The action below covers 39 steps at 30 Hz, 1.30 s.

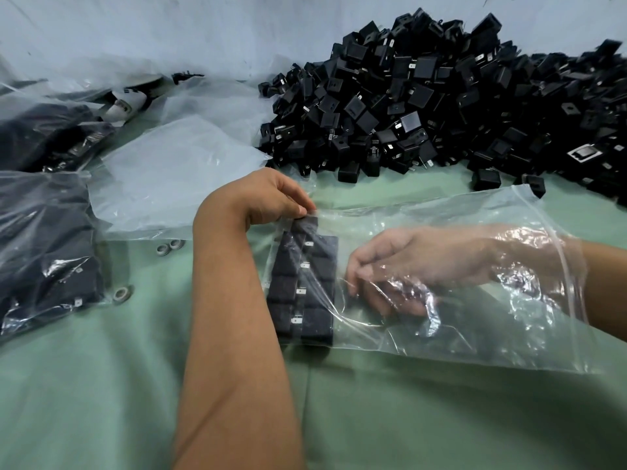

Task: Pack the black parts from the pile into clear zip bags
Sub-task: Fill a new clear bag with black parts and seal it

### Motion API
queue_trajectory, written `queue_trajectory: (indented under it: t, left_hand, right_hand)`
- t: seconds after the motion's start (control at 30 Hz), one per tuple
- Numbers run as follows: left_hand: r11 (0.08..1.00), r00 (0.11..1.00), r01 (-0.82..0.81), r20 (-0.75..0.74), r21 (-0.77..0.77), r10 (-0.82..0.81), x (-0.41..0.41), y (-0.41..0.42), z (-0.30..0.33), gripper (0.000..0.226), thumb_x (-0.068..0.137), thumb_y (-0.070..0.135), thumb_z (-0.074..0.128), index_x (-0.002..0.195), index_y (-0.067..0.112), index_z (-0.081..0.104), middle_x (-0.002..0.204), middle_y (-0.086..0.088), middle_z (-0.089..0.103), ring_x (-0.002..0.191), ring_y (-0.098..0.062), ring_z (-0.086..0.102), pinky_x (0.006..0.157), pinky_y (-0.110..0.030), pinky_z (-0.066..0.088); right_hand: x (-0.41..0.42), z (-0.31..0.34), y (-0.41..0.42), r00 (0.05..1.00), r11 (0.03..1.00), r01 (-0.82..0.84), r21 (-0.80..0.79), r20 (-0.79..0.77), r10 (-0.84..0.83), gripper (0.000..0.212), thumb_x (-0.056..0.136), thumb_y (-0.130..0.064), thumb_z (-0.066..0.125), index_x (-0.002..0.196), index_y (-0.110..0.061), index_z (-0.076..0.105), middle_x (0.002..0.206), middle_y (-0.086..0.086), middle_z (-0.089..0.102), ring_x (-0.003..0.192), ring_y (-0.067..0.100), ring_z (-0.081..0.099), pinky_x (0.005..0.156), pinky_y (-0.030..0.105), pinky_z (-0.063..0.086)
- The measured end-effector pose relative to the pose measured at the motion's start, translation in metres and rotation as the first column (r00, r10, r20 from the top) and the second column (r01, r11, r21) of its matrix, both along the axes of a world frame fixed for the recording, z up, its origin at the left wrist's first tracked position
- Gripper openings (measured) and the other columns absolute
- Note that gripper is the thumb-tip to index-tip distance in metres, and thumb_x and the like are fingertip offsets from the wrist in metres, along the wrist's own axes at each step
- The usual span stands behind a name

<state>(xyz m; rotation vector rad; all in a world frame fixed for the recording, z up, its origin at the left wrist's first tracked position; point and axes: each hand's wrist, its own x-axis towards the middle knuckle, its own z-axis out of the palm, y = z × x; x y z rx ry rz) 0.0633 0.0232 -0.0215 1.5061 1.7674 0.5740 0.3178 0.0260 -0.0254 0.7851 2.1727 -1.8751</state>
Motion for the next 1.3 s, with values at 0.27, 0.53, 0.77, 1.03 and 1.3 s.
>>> queue_trajectory:
  t: [0.27, 0.53, 0.77, 1.03, 1.3]
  left_hand:
    - [0.999, 0.999, -0.034, -0.008, -0.026, 0.033, 0.0, 0.001, -0.001, 0.023, 0.094, 0.003, 0.069, 0.084, 0.021, 0.08, 0.077, 0.001, 0.073, 0.075, -0.01, 0.059, 0.069, -0.024, 0.047]
    - [0.999, 0.999, -0.041, -0.01, -0.031, 0.041, 0.0, 0.003, -0.001, 0.018, 0.096, 0.011, 0.069, 0.085, 0.017, 0.082, 0.078, -0.001, 0.074, 0.072, -0.01, 0.057, 0.064, -0.021, 0.046]
    - [0.998, 0.998, -0.055, -0.003, -0.038, 0.055, 0.001, 0.002, -0.001, 0.017, 0.097, 0.009, 0.067, 0.087, 0.012, 0.081, 0.064, 0.007, 0.073, 0.049, 0.005, 0.058, 0.047, -0.009, 0.042]
    - [1.0, 1.0, -0.004, -0.032, -0.029, 0.003, 0.0, 0.0, 0.001, 0.011, 0.089, 0.008, 0.076, 0.088, 0.017, 0.082, 0.078, 0.004, 0.076, 0.073, -0.005, 0.063, 0.065, -0.017, 0.045]
    - [0.994, 1.0, 0.022, -0.012, -0.11, -0.024, -0.011, -0.005, 0.01, 0.045, 0.076, -0.019, 0.075, 0.099, 0.019, 0.078, 0.1, -0.003, 0.078, 0.108, -0.02, 0.068, 0.101, -0.04, 0.049]
  right_hand:
    - [0.0, 0.001, 0.002, 0.991, 0.991, 0.13, -0.012, 0.029, -0.13, 0.027, 0.11, -0.01, 0.04, 0.127, -0.002, 0.059, 0.072, -0.008, 0.072, 0.058, -0.007, 0.066, 0.051, 0.005, 0.047]
    - [0.003, 0.001, 0.001, 0.961, 0.956, 0.276, -0.096, 0.024, -0.275, 0.025, 0.109, -0.012, 0.042, 0.129, -0.007, 0.055, 0.085, 0.01, 0.066, 0.049, 0.006, 0.061, 0.04, 0.015, 0.043]
    - [-0.006, -0.004, 0.005, 0.957, 0.961, 0.265, 0.074, 0.104, -0.271, 0.029, 0.107, -0.012, 0.05, 0.129, -0.027, 0.062, 0.086, 0.001, 0.071, 0.044, 0.006, 0.057, 0.037, 0.017, 0.04]
    - [0.053, -0.019, 0.03, 0.991, 0.988, 0.133, -0.085, -0.022, -0.135, 0.028, 0.1, -0.031, 0.056, 0.123, -0.02, 0.069, 0.106, 0.029, 0.065, 0.068, 0.031, 0.058, 0.05, 0.03, 0.044]
    - [0.159, 0.005, 0.046, 0.832, 0.831, 0.551, 0.082, 0.023, -0.554, 0.033, 0.084, -0.018, 0.078, 0.098, 0.009, 0.065, 0.068, 0.019, 0.06, 0.04, 0.014, 0.052, 0.033, 0.015, 0.034]
